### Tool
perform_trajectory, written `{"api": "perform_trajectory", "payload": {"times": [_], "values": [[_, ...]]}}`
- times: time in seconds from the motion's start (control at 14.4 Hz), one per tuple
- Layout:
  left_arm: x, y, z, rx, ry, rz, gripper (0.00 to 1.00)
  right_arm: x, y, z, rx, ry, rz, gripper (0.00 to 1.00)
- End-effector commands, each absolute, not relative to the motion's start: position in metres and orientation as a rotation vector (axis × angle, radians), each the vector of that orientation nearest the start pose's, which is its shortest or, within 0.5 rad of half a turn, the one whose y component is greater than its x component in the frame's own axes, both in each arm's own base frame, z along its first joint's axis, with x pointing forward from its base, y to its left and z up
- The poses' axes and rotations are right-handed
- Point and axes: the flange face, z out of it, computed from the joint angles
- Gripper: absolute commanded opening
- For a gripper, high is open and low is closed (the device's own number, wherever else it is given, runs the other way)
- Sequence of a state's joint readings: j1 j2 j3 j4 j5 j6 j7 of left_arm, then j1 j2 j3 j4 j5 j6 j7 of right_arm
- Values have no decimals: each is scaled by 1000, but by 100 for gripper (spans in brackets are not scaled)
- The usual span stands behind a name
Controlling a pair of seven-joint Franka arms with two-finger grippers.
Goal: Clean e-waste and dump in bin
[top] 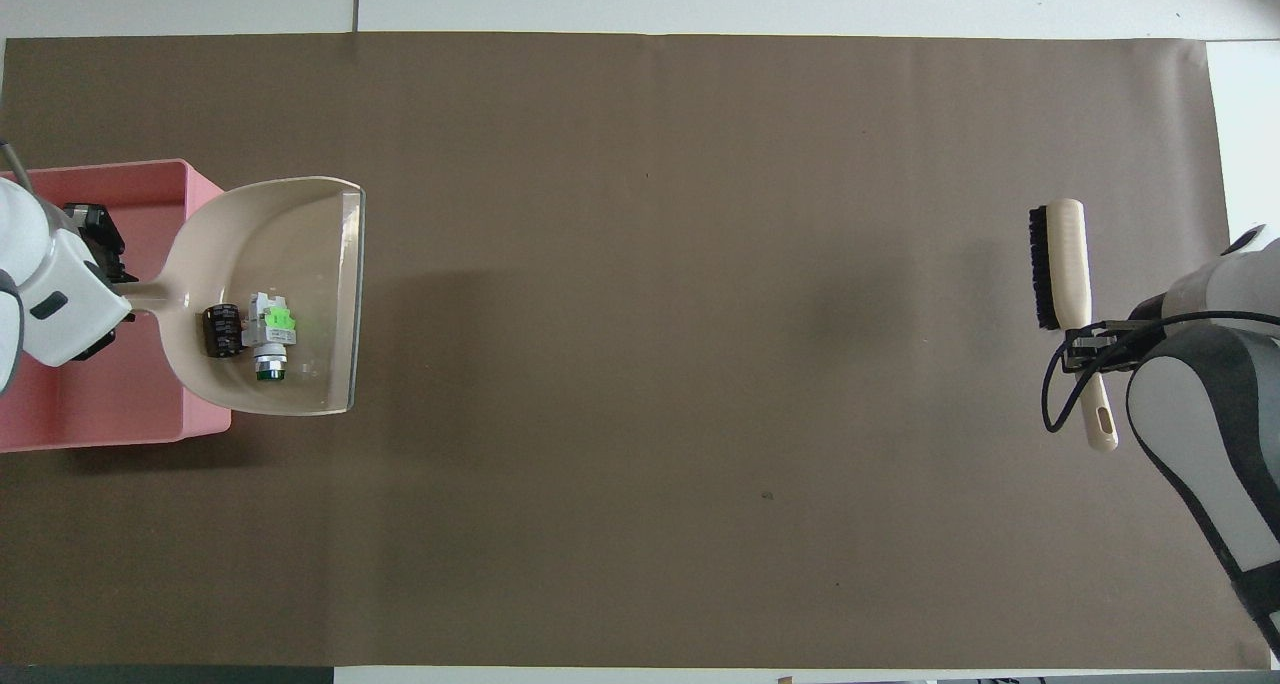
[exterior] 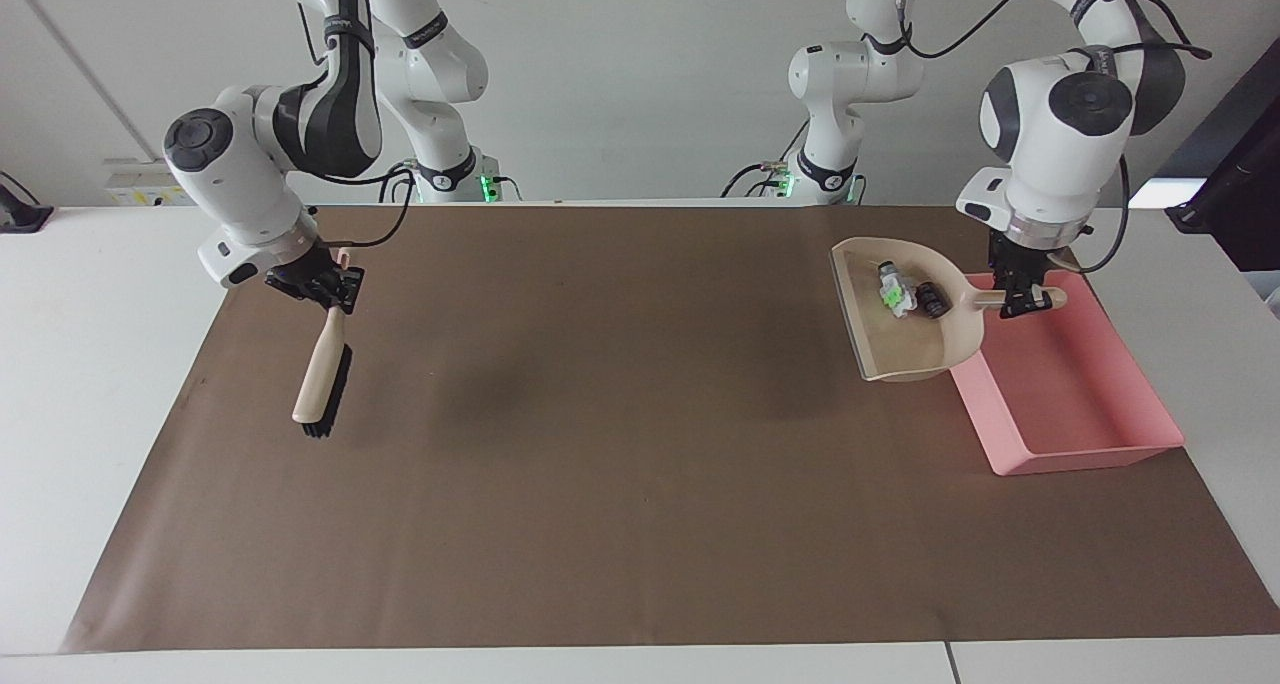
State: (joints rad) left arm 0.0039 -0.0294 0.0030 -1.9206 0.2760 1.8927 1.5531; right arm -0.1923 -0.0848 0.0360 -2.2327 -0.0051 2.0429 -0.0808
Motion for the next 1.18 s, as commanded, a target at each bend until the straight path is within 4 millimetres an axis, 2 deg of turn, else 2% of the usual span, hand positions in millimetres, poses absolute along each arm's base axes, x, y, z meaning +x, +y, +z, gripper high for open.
{"api": "perform_trajectory", "payload": {"times": [0.0,0.07,0.28,0.35,0.42,0.62,0.9,1.11], "values": [[565,82,521,-2058,2119,243,0,466,-82,374,-3134,29,55,0],[567,105,526,-2078,2089,236,0,463,-81,370,-3127,5,45,0],[559,180,535,-2113,2004,211,0,454,-99,357,-3117,-25,68,0],[554,200,534,-2122,1971,202,0,453,-100,356,-3116,-33,72,1],[553,211,535,-2120,1951,197,0,453,-100,355,-3115,-29,72,1],[553,224,533,-2053,1930,276,0,454,-102,346,-3115,-19,69,1],[555,239,535,-1969,1872,342,0,454,-106,345,-3116,39,65,1],[557,245,526,-1926,1761,485,0,454,-107,345,-3116,74,65,0]]}}
